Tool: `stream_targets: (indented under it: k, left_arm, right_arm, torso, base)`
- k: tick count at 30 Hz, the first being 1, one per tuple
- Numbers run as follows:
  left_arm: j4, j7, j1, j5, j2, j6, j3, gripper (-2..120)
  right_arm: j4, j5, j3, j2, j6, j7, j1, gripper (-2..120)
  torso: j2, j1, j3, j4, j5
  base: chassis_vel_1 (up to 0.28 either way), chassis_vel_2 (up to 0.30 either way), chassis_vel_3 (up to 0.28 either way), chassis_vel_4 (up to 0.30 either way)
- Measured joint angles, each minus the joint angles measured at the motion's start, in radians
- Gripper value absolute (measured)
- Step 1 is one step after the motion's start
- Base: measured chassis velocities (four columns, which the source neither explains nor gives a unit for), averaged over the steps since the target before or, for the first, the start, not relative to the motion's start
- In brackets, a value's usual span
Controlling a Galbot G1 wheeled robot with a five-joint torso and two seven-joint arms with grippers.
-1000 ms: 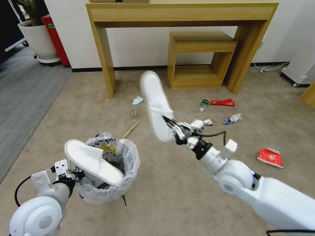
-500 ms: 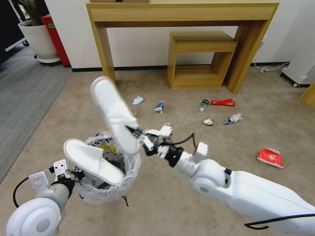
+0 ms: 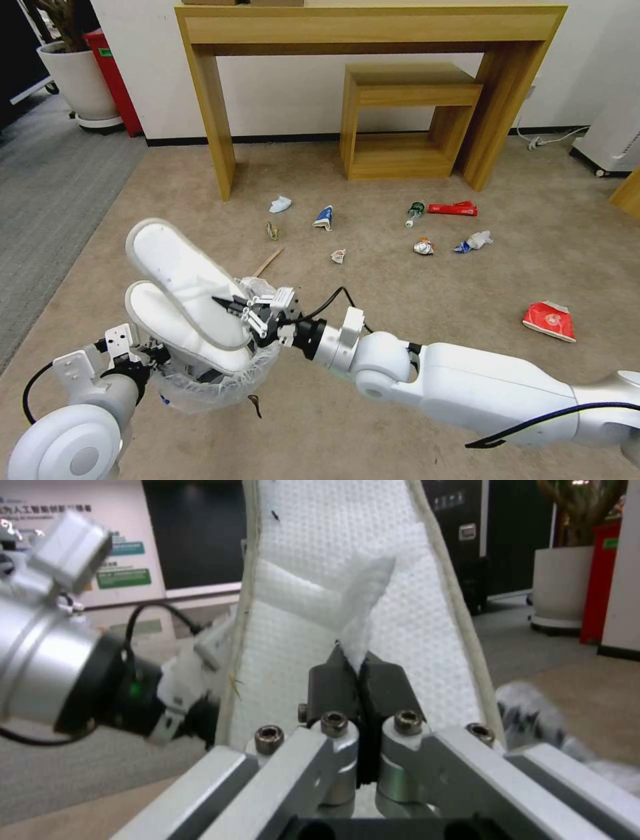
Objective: Pick up the trash bin and place the garbage on the floor into it.
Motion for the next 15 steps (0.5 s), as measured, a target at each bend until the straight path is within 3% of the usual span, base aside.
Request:
stream_targets:
  k: [15]
  left_arm:
    - [-0.012,0.001,0.009,0.005,-0.006,-0.002,0.004,0]
  right_arm:
    - [-0.050,-0.043,-0.037,0.040,0.007,0.015,0.023,0]
  torso:
    - [0.000,0.000,0.000,0.0000,0.0000]
  base:
    - [0.000,0.000,0.000,0.000]
